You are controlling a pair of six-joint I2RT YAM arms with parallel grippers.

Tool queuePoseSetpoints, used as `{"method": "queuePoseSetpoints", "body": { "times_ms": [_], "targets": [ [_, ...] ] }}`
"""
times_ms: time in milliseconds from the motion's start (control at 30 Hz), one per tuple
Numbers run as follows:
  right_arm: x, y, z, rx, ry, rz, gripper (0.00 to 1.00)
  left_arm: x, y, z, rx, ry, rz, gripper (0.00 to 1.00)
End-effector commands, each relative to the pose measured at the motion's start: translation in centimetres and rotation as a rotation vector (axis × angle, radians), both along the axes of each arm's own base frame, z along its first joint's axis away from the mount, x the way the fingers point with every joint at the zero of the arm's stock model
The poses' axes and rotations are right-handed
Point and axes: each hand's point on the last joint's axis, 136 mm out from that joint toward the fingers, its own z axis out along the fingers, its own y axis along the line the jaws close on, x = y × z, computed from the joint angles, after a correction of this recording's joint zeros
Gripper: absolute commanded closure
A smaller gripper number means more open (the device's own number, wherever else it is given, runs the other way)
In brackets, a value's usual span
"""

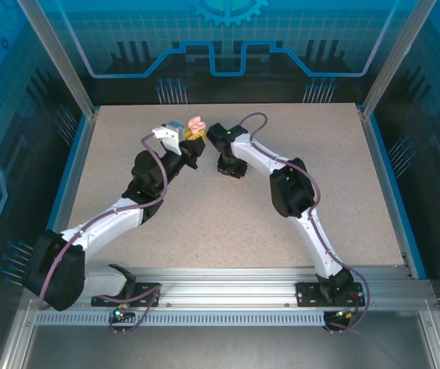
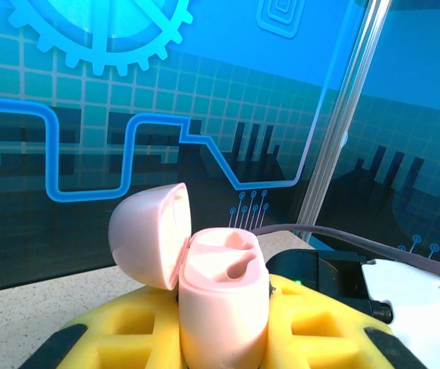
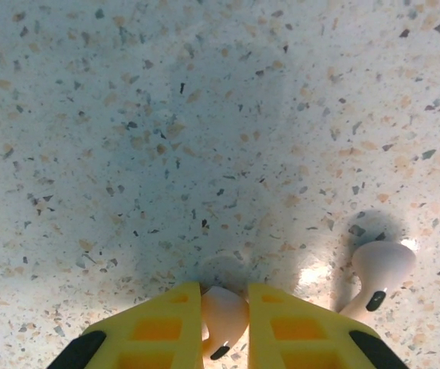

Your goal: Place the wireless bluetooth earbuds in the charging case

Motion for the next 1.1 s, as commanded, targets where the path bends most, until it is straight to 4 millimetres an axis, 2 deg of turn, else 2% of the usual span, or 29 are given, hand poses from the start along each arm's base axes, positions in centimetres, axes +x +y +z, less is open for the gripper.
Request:
{"method": "queuePoseSetpoints", "body": {
  "times_ms": [0,233,500,833,1067],
  "targets": [
    [-0.5,1.4,0.7,0.021,-0.011,0.084,0.83,-0.7,0.1,1.5,-0.026,-0.045,-0.008,1.00],
    [-1.0,2.7,3.4,0.054,-0.093,0.250,0.83,-0.7,-0.2,1.4,-0.027,-0.035,-0.020,1.00],
    [-2.7,2.0,7.8,0.102,-0.207,0.297,0.83,-1.2,-0.3,1.3,-0.018,-0.047,-0.037,1.00],
    [-4.5,-1.2,16.3,0.088,-0.415,0.356,0.83,-2.4,-0.6,1.0,-0.012,-0.079,-0.081,1.00],
    [-5.6,-2.7,23.6,0.114,-0.595,0.417,0.82,-3.3,-2.0,0.1,0.035,-0.123,-0.159,1.00]
  ]
}}
